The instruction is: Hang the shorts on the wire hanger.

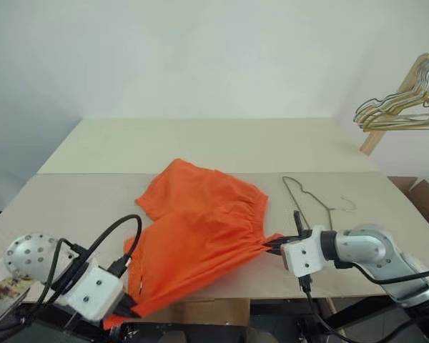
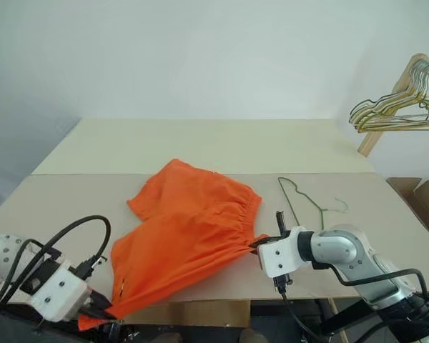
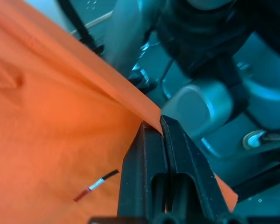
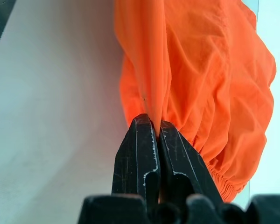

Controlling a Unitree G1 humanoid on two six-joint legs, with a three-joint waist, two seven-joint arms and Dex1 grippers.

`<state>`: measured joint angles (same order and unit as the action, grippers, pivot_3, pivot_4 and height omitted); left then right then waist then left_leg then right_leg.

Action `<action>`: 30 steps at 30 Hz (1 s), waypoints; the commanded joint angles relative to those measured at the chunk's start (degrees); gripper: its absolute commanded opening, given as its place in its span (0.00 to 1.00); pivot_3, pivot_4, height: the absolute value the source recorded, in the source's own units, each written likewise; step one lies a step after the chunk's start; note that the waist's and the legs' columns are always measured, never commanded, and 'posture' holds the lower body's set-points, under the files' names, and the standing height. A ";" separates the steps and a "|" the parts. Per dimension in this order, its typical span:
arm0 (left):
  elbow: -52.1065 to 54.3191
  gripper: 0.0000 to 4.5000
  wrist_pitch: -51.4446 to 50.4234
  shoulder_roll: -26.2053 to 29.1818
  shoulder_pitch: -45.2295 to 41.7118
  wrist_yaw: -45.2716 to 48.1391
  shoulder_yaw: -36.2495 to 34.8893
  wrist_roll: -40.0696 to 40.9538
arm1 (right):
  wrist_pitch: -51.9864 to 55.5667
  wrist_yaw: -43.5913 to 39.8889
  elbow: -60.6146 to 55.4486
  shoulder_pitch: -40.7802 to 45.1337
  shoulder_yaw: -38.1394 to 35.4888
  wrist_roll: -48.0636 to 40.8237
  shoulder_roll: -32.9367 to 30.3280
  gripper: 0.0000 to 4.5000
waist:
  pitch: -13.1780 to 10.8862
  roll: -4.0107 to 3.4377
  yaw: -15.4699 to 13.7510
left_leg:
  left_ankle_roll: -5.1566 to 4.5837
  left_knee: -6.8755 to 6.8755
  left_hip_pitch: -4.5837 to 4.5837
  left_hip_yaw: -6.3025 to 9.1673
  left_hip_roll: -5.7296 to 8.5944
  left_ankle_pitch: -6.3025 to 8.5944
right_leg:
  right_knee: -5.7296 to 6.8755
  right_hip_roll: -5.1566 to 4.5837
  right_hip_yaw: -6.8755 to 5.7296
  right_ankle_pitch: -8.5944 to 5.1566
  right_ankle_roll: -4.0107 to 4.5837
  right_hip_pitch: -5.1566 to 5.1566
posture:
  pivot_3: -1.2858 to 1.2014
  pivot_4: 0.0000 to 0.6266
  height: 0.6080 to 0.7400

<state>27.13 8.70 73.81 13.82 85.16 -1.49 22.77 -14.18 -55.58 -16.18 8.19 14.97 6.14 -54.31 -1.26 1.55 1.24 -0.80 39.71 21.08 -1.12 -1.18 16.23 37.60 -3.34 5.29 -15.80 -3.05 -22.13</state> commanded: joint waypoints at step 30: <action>-4.14 0.42 -11.09 -6.78 -17.49 -4.19 -2.37 1.98 | 29.41 -0.48 -15.94 -18.54 -29.76 -22.94 -10.25 0.47 | -0.02 -0.05 -0.40 | -0.02 0.01 -0.05 -0.18 -0.11 0.01 | -0.02 0.10 0.11 -0.06 0.02 0.04 | 0.50 0.00 1.00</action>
<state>23.83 -0.42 67.53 -1.31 81.90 -4.23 22.92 9.27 -57.81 -30.84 -11.48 -11.50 -14.62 -64.70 -1.28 1.49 0.83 -0.83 39.73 21.03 -1.30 -1.28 16.24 37.57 -3.24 5.41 -15.86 -3.03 -22.10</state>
